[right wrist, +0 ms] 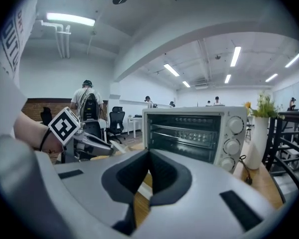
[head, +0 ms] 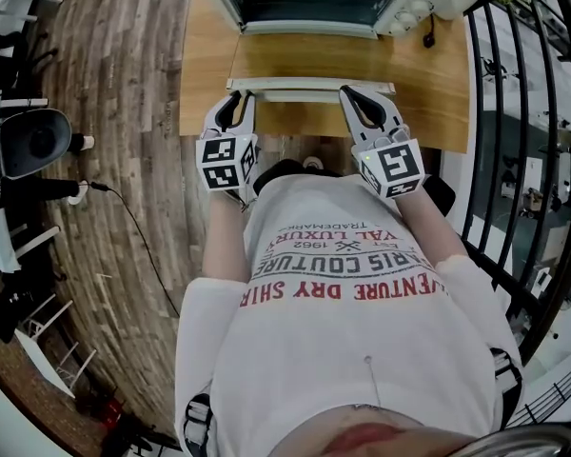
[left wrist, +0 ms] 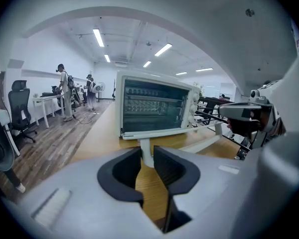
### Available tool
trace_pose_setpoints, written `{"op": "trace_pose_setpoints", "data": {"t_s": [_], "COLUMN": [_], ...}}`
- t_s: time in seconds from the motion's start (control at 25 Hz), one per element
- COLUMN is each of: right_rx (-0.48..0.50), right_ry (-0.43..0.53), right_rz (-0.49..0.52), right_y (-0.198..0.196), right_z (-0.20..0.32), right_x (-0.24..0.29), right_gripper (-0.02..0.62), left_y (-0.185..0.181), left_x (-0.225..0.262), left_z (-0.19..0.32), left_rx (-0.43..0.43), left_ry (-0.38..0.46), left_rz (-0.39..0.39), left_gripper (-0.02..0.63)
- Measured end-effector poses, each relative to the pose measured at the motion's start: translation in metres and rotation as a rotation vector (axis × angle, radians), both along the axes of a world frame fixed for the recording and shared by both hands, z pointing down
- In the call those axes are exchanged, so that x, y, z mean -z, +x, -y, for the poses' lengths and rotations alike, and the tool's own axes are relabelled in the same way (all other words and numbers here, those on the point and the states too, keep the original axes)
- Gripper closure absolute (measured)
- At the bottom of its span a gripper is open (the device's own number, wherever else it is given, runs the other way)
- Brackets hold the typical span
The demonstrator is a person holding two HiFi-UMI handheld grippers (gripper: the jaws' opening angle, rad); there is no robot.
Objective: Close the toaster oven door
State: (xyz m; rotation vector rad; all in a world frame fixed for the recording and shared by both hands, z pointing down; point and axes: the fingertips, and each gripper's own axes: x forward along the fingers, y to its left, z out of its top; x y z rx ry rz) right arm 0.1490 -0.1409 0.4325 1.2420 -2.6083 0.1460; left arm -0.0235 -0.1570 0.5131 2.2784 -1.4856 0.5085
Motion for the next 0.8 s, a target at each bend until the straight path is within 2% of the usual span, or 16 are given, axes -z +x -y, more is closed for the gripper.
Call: {"op": "trace_pose_setpoints", "data": {"t_s": [0.4, 0.6, 0.8], "right_rx": [-0.044, -0.064, -0.078], "right_ry": [0.048, 0.049, 0.061], "right_rz": [0.016, 0.034, 0.035], "right_y": [0.016, 0.016, 0.012], "right_z": [0.009, 0.016, 0.021], "right_x": [0.012, 0.021, 0.031], "right_gripper": [0.607, 0.607, 0.606], "left_y": [0.003, 0.004, 0.004], "left_x": [0.036, 0.056, 0.075], "left_z": [0.022, 0.036, 0.053], "left_rx": [-0.004, -0.002, -0.034], "left_ry": [0.087, 0.135, 0.143], "left_rz": [0.012, -0.009, -0.03], "left_gripper": [0.518, 0.518, 0.517]}}
